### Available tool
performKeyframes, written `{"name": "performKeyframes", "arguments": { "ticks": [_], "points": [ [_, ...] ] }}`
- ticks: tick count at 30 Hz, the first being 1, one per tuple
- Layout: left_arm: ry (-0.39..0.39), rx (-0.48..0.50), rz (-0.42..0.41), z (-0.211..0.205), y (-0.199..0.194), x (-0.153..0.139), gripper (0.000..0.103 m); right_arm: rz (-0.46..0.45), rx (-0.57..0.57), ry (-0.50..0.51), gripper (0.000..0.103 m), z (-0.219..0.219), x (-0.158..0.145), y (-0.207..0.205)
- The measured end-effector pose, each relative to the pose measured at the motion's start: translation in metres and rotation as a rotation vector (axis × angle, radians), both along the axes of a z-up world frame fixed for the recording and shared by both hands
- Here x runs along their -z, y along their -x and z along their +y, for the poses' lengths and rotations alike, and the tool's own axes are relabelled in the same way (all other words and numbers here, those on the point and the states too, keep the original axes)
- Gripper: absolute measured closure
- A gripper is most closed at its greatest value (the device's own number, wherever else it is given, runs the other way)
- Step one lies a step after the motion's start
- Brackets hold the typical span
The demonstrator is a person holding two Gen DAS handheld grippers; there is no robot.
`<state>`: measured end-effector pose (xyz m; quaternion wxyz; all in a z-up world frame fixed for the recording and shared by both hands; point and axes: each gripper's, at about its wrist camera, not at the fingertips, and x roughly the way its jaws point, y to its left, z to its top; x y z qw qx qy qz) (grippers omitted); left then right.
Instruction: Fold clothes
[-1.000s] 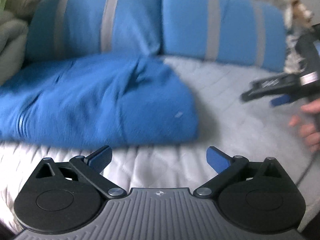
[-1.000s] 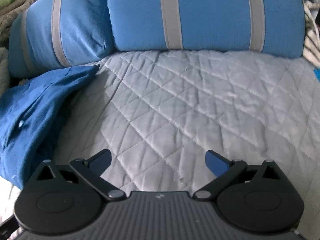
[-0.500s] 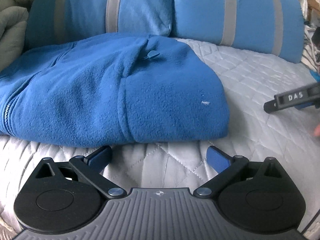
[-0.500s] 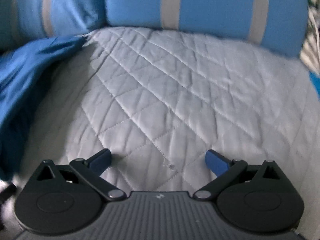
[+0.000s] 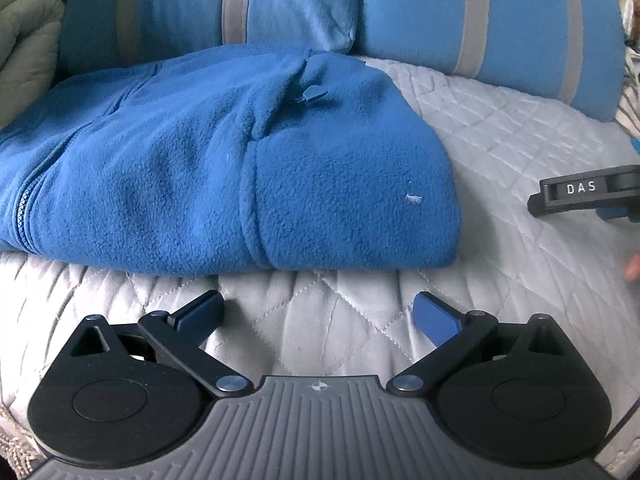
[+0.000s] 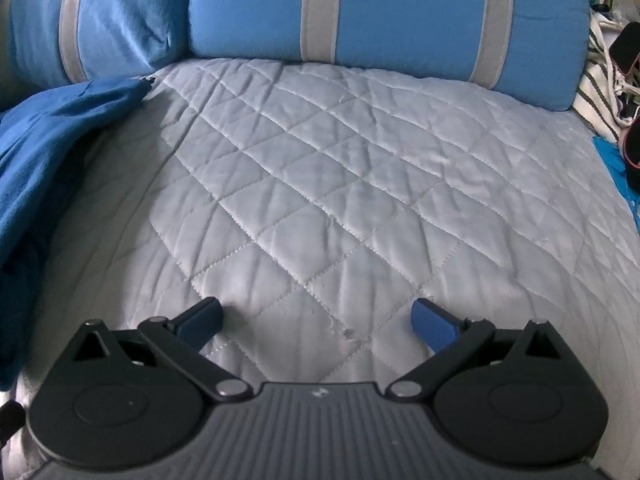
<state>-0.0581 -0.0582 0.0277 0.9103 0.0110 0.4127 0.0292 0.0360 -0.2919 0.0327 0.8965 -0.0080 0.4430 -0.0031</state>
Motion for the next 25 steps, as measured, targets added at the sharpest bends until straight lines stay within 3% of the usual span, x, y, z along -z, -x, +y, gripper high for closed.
{"name": "performKeyframes", "arguments": {
  "ticks": [25],
  "points": [
    [0.008,0.010,-0.013,0.0020,0.0008,-0.0004,0.000,-0.030,0.005,0.019,0.000,0.0048,0.0012,0.0028]
  ]
}}
